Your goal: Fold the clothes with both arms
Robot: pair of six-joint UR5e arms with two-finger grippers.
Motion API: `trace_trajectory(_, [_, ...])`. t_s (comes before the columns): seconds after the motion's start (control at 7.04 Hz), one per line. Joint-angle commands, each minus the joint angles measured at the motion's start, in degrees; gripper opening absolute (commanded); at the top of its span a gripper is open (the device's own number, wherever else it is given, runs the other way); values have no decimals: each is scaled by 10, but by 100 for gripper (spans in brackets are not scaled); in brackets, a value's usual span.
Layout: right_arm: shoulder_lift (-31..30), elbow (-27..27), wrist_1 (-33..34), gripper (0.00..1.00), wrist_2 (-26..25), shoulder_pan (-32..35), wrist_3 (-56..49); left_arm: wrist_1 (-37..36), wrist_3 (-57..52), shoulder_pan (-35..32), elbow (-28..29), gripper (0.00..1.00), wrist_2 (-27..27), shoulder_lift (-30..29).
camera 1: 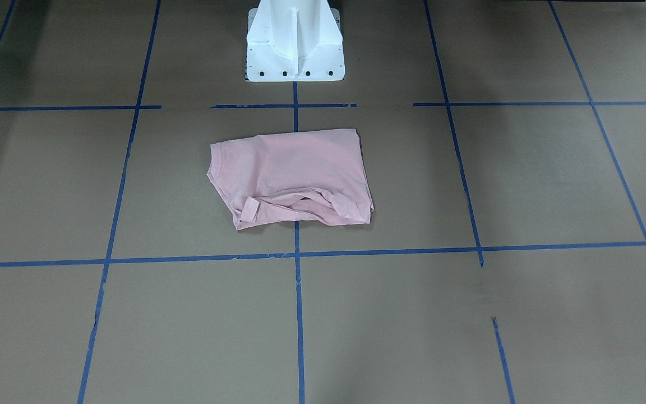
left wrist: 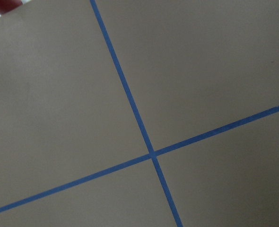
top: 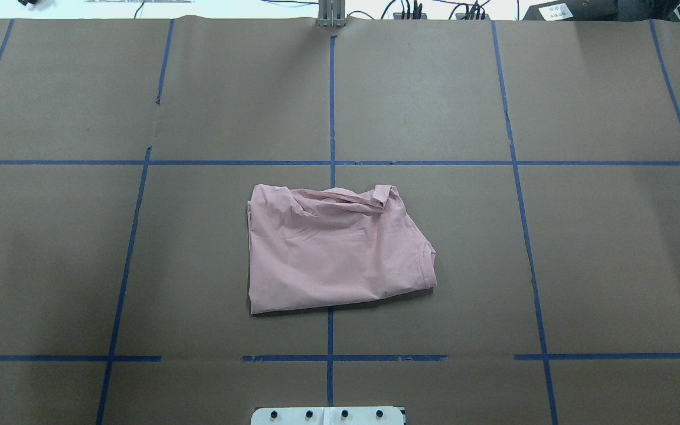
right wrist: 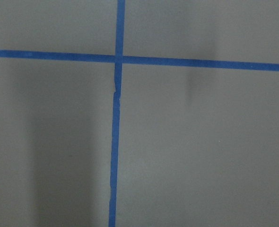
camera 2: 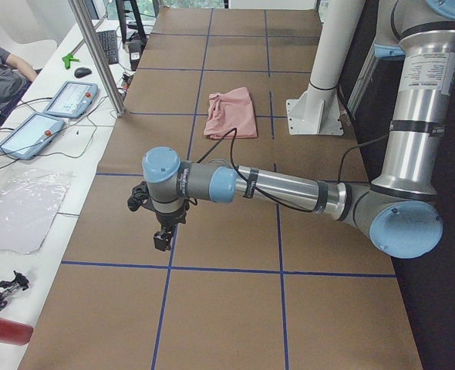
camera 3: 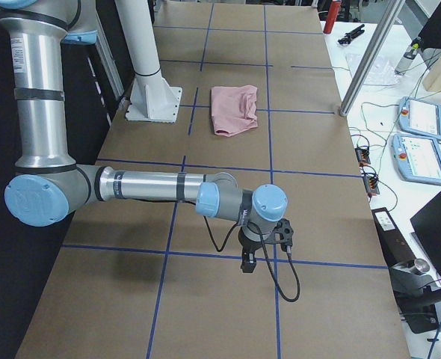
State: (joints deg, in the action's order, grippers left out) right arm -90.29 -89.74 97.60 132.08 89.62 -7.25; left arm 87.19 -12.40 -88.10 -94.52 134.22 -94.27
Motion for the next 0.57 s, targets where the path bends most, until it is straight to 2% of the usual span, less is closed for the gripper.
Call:
trace_trajectory(0.0, [-3,-3,-7,100,-2,3,-1,0,1,-1,-2,100,40,23])
trace_trajectory(0.43, [-2,-21,-9,100,-1,3,-1,0,3,-1,1,100,40,22])
